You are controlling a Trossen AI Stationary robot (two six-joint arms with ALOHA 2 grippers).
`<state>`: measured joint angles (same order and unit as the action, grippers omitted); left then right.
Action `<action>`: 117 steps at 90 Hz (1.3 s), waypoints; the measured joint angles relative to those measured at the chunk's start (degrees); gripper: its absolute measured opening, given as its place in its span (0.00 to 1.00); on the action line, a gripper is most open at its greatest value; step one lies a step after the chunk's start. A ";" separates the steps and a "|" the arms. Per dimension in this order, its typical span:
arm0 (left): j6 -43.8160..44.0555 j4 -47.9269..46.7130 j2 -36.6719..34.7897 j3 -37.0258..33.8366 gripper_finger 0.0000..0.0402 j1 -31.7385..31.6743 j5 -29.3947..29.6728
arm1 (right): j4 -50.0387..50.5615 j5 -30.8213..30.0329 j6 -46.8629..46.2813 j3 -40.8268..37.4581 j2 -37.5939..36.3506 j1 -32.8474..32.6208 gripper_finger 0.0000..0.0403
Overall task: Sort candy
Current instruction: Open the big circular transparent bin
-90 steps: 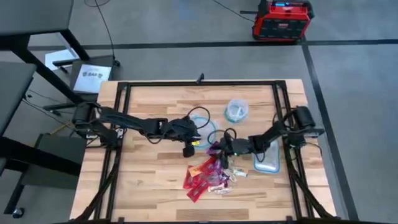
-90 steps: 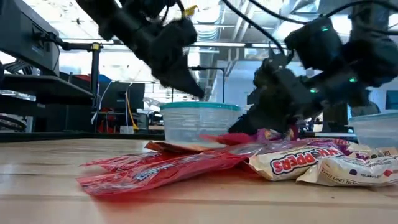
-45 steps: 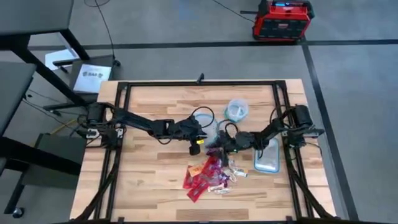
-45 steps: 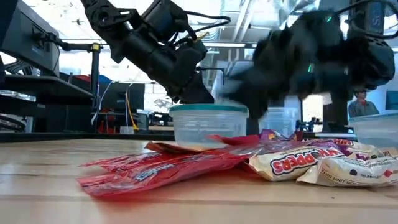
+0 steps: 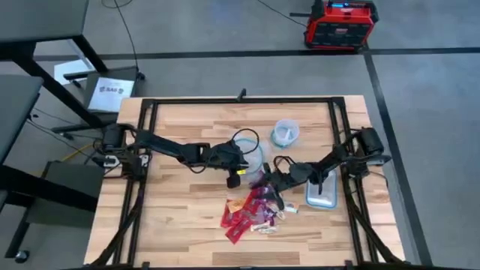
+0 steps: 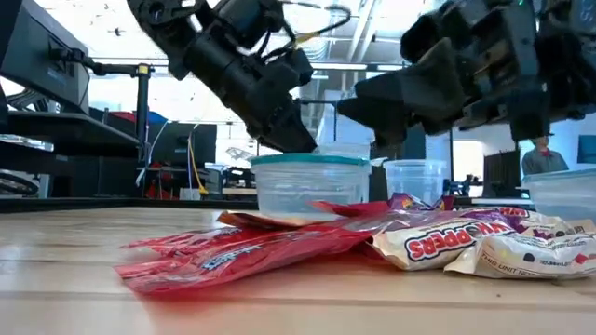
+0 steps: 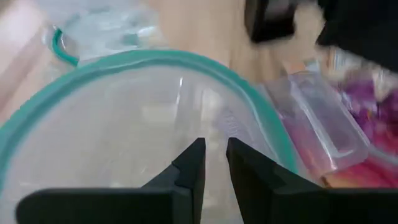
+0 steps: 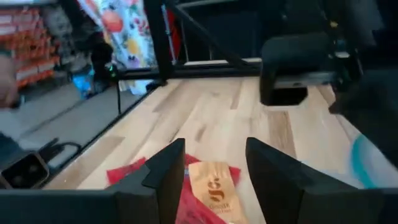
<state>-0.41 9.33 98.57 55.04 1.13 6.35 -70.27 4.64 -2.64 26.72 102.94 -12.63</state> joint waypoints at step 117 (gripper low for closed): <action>-4.20 -21.77 -4.05 9.08 0.14 4.85 0.37 | 28.22 -30.58 40.46 10.74 -1.35 -2.59 0.04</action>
<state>-4.62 -12.44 94.52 64.12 5.98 6.72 -42.05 -25.94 37.83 37.46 101.58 -15.22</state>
